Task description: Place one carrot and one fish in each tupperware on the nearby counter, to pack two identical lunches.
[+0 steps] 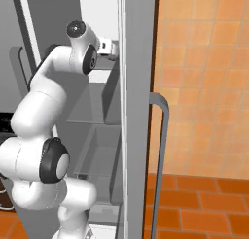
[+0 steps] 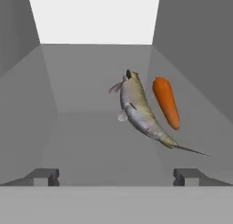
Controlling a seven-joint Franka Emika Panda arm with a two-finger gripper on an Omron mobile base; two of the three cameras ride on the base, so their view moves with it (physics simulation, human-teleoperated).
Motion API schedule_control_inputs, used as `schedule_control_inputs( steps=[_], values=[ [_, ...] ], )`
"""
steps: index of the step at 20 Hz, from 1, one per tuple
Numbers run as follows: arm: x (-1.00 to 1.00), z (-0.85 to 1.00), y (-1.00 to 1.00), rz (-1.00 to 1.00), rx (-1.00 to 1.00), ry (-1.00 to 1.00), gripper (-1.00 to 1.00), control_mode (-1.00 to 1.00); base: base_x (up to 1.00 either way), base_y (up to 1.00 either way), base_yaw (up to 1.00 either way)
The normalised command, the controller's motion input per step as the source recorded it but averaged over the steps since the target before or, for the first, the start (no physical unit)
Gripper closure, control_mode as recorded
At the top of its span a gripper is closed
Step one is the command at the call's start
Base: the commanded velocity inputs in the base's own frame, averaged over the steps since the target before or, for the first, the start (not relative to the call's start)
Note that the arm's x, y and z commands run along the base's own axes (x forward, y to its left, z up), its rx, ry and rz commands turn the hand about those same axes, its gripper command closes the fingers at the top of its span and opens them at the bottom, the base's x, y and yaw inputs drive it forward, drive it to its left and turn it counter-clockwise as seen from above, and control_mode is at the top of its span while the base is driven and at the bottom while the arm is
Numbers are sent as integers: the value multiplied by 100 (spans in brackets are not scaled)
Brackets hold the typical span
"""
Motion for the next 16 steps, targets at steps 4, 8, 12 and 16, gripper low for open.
schedule_control_inputs(
  steps=[4, 8, 12, 16],
  values=[
    [93, 0, -21, 0, 0, 4, -100, -100, 0, 0, 0],
    [88, -7, -17, 0, -1, 7, -100, -100, 0, 0, 0],
    [50, -50, -2, 0, -3, 16, -100, -100, 0, 0, 0],
    [42, -46, 0, 0, -1, 17, -100, -100, 0, 0, 0]
  ],
)
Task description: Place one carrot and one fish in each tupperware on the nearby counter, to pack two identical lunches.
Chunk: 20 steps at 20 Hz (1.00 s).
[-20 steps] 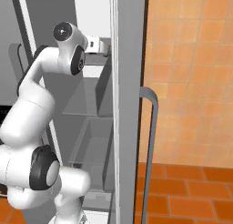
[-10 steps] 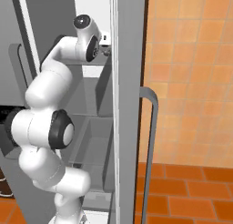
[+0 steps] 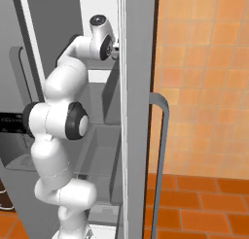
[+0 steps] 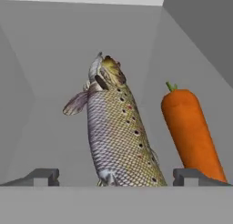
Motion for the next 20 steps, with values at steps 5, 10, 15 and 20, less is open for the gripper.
schedule_control_inputs(
  steps=[5, 10, 15, 20],
  values=[
    [5, -83, 2, 0, -6, 30, 100, -100, 0, 0, 0],
    [-81, -92, 7, 0, 0, 6, 100, -100, 0, 0, 0],
    [-100, -54, 1, 0, 0, 0, 100, -100, 0, 0, 0],
    [-100, -27, 0, 0, 0, 0, 100, -100, 0, 0, 0]
  ],
)
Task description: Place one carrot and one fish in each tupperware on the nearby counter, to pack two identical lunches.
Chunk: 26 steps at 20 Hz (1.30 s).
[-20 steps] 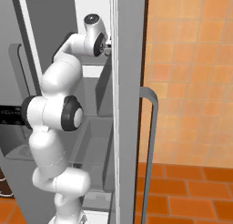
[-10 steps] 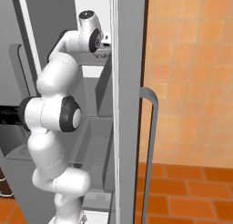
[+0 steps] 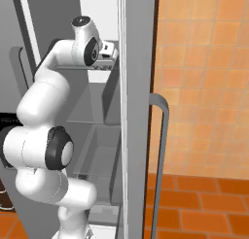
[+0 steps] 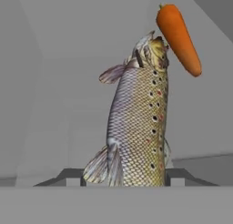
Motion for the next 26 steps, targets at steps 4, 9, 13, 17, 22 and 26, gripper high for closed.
schedule_control_inputs(
  steps=[4, 9, 13, 17, 22, 26],
  values=[
    [-100, -42, 3, 0, 0, 1, 100, -100, 0, 0, 0],
    [-100, -80, 1, 0, 0, 2, 100, -100, 0, 0, 0],
    [-100, -74, 0, 0, 0, 1, 100, -100, 0, 0, 0],
    [-75, -47, 1, 0, -1, 0, 100, 100, -25, 5, 1],
    [0, 0, 0, 0, 0, 0, 100, 100, -100, 77, 13],
    [0, 0, 0, 0, 0, 0, 100, 100, -50, 100, 30]
  ],
)
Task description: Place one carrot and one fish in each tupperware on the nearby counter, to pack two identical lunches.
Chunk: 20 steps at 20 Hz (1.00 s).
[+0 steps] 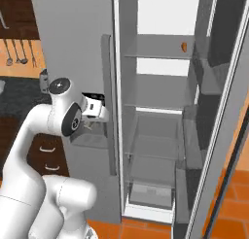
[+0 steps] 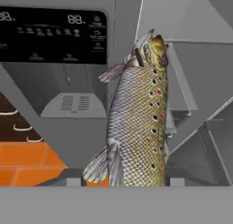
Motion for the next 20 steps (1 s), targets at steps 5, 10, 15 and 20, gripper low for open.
schedule_control_inputs(
  steps=[5, 10, 15, 20],
  values=[
    [0, 0, 0, 0, 0, 0, 100, 100, -5, 100, 49],
    [0, 0, 0, 0, 0, 0, 100, 100, 0, 100, 46],
    [0, 0, 0, 0, 0, 0, 100, 100, 35, 100, 37],
    [0, 0, 0, 0, 0, 0, 100, 100, 93, 100, 21]
  ],
)
